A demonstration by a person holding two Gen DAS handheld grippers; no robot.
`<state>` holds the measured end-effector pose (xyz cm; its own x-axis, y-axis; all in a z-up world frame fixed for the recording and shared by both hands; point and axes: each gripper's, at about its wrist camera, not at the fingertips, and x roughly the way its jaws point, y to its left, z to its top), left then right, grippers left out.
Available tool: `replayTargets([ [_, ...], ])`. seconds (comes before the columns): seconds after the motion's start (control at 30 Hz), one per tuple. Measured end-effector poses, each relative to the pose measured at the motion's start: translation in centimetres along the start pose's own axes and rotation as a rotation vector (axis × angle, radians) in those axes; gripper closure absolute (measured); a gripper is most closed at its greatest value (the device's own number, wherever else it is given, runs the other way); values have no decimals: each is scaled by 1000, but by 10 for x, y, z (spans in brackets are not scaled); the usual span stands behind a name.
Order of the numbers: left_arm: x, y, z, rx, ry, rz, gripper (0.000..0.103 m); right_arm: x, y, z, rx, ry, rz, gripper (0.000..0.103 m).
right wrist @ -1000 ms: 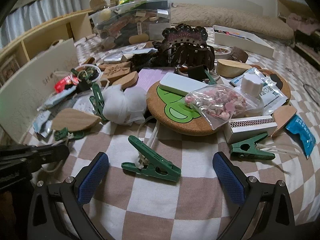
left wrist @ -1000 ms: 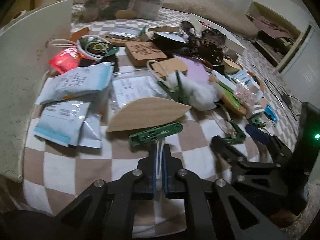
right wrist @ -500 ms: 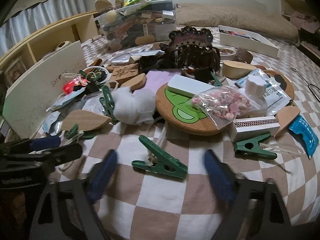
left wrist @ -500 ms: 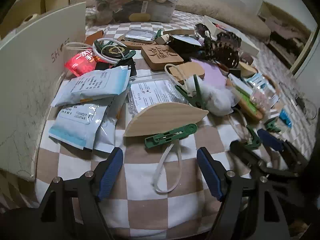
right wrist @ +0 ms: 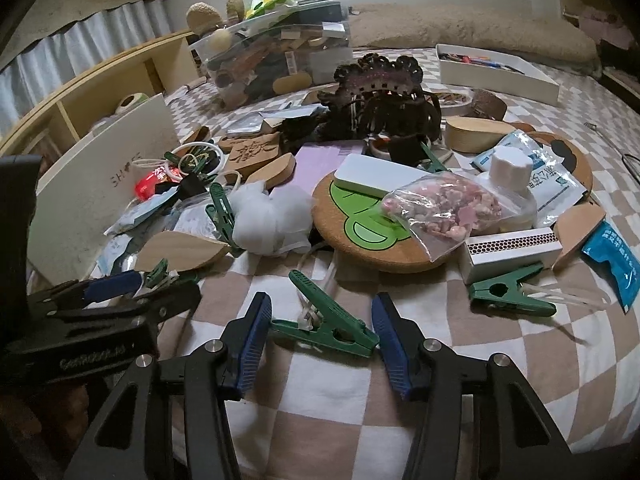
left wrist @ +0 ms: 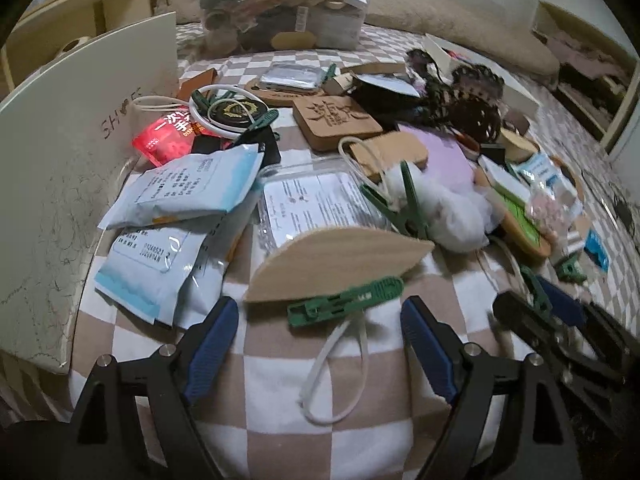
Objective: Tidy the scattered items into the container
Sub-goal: 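Lower the left tool onto the green clothespin and close on it, then lift the green clothespin with the left tool while the right tool closes on another clothespin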
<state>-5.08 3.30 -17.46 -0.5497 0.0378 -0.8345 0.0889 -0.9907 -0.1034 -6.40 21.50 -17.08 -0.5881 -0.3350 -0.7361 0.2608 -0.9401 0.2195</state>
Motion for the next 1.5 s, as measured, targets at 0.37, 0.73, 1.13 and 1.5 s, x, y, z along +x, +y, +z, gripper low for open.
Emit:
replayTargets([
  [0.37,-1,1,1,-38,-13,-10,38,1,1,0,2,5,-1,50],
  [0.73,9,-14,1,-38,-34,63,26,0,-1,0,25,5,16,50],
  [1.13,-3,-9,-9,-13,-61,20,51,0,1,-1,5,9,16,50],
  [1.5,-17,-7,-20,-20,-52,-18,51,-6,5,-3,-5,12,41,50],
])
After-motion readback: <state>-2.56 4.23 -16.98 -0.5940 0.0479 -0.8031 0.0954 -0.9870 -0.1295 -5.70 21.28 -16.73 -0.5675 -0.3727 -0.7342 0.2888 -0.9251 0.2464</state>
